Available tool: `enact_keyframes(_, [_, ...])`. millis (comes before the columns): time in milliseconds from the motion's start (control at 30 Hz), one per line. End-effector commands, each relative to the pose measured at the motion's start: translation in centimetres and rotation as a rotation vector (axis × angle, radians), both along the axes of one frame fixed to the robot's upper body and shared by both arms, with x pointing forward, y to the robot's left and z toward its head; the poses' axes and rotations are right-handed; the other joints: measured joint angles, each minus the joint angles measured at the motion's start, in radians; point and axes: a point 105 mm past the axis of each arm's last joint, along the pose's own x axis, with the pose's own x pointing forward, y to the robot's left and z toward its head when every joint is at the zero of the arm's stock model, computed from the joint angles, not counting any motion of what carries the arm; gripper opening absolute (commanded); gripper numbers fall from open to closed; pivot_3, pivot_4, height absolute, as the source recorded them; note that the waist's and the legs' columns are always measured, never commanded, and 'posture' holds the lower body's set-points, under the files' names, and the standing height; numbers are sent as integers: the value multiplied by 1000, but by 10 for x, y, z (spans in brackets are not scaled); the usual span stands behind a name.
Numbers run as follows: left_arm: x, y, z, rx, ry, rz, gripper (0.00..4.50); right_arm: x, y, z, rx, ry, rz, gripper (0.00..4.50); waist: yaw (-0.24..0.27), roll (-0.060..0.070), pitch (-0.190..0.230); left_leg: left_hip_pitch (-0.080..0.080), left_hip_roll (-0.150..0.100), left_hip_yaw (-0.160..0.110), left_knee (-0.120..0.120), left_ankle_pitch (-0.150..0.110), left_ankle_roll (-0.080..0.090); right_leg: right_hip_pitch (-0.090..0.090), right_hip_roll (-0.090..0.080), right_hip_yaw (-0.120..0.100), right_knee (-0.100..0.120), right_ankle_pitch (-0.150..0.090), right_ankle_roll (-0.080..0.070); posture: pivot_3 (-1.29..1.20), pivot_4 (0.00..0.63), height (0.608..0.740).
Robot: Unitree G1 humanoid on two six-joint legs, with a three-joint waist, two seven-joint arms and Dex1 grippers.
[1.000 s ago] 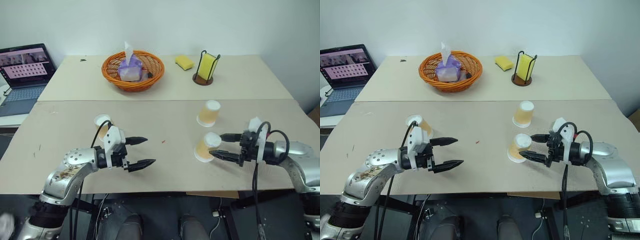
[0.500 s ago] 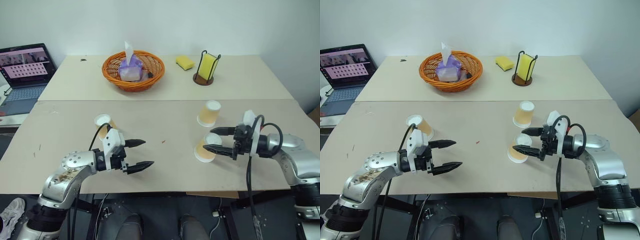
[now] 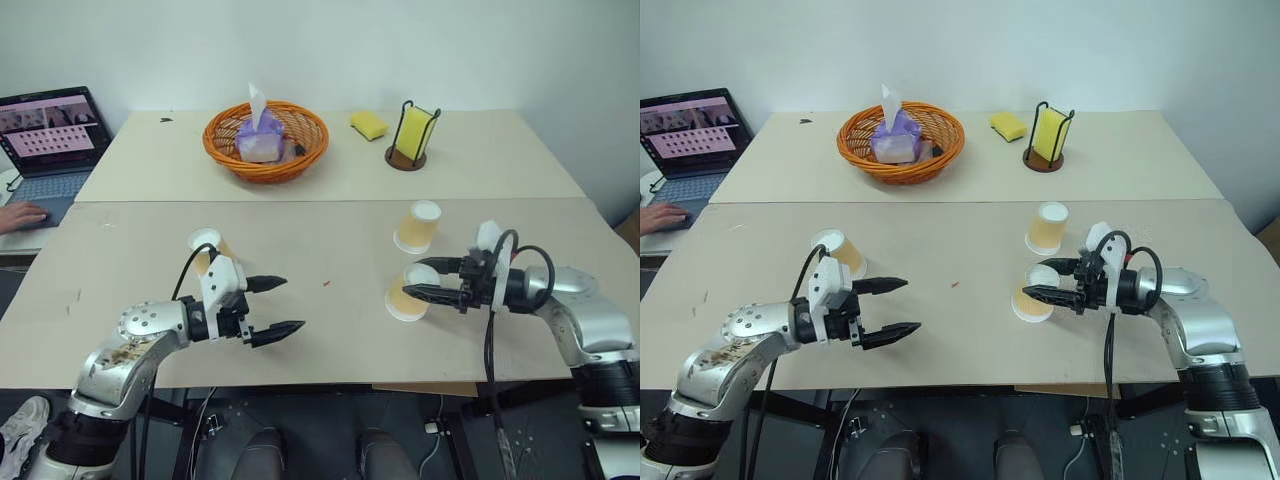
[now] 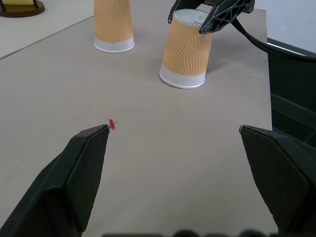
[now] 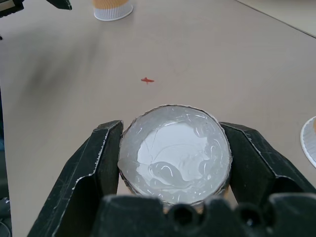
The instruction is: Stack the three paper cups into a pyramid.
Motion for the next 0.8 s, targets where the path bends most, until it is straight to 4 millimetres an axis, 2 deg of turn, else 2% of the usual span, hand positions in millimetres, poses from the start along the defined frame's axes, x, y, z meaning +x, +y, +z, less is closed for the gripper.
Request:
enact_keyframes(33, [-3,3,9,-1,-32,13,4500,7,18,37,29,-132,60,2777,-8,0,0,0,0,0,0,0,0,0,0,0,0,0,0,0,150,740])
enact_keyframes(133, [-3,5,9,3,-29,23,4500,13,40,59,64,-181,128,2777,-14,0,0,0,0,0,0,0,0,0,0,0,1,0,0,0,150,740])
enact_keyframes(233, [-4,7,8,8,-30,36,4500,17,83,82,118,-206,261,2777,-18,0,0,1,1,-1,-1,0,0,-1,1,0,1,0,0,0,150,740])
enact_keyframes(300, [-4,8,8,6,-31,47,4500,20,106,84,125,-194,321,2777,-17,0,0,0,1,-1,-1,0,0,-2,1,0,3,0,0,0,150,740])
enact_keyframes(400, [-4,9,8,-2,-36,68,4500,28,135,65,79,-135,383,2777,-12,0,0,0,0,-1,-1,0,0,-2,0,-1,3,0,0,0,150,740])
enact_keyframes(467, [-5,9,9,-7,-41,80,4500,34,146,48,34,-104,396,2777,-6,0,0,0,0,-1,0,0,0,-2,0,-1,3,0,0,0,150,740])
enact_keyframes(600, [-8,9,8,-13,-42,100,4500,43,157,33,4,-76,407,2777,-2,0,1,-2,-1,-1,0,0,0,-4,-1,-1,4,0,0,0,150,740])
enact_keyframes(800, [-11,9,8,-21,-44,127,4500,57,162,25,-15,-57,377,2777,-15,0,1,0,0,-1,-1,0,-1,-5,0,-1,7,0,0,0,150,740])
